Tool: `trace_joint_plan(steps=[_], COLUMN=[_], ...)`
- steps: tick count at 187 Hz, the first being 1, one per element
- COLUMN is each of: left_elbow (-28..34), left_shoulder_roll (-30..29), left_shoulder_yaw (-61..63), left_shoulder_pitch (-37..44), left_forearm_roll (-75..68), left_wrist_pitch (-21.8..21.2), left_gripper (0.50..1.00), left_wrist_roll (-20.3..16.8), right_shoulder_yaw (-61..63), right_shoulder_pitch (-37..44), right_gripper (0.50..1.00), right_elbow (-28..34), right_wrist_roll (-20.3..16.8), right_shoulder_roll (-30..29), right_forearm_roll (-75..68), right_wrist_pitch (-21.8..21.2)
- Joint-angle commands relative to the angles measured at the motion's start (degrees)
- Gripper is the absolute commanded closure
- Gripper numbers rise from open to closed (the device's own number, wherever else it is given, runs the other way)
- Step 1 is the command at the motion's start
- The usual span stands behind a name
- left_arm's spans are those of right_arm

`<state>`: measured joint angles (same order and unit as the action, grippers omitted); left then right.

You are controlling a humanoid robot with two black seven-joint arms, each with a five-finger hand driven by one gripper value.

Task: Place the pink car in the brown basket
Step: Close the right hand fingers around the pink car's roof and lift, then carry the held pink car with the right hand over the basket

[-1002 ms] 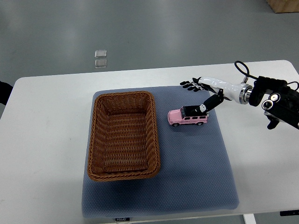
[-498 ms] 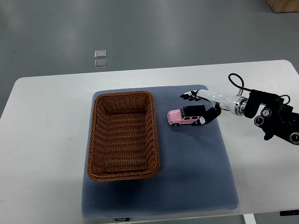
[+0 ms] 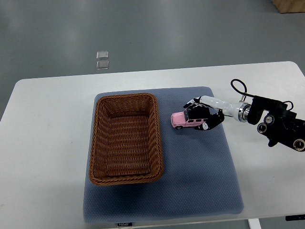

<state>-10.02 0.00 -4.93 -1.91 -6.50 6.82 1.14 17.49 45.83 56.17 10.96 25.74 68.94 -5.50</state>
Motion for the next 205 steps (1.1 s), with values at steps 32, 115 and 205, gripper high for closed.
trace_joint_plan(steps=[32,115,205], left_elbow=[0.0,0.0,0.0], left_shoulder_roll=[0.0,0.0,0.0], left_shoulder_yaw=[0.0,0.0,0.0], left_shoulder_pitch=[0.0,0.0,0.0], left_forearm_roll=[0.0,0.0,0.0], left_wrist_pitch=[0.0,0.0,0.0], left_gripper=[0.5,0.5,0.5], left_wrist_roll=[0.0,0.0,0.0], right_shoulder_yaw=[-0.4,0.7,0.5], right_shoulder_pitch=[0.9,6.4,9.2], right_gripper=[0.844,0.91,0.893], right_elbow=[-0.4,3.3,10.2], right_wrist_roll=[-0.2,-0.1,-0.1], right_shoulder_roll=[0.4,7.3,0.5], right_forearm_roll=[0.7,-1.5,-8.1], right_wrist_pitch=[0.6,-0.2,-0.7])
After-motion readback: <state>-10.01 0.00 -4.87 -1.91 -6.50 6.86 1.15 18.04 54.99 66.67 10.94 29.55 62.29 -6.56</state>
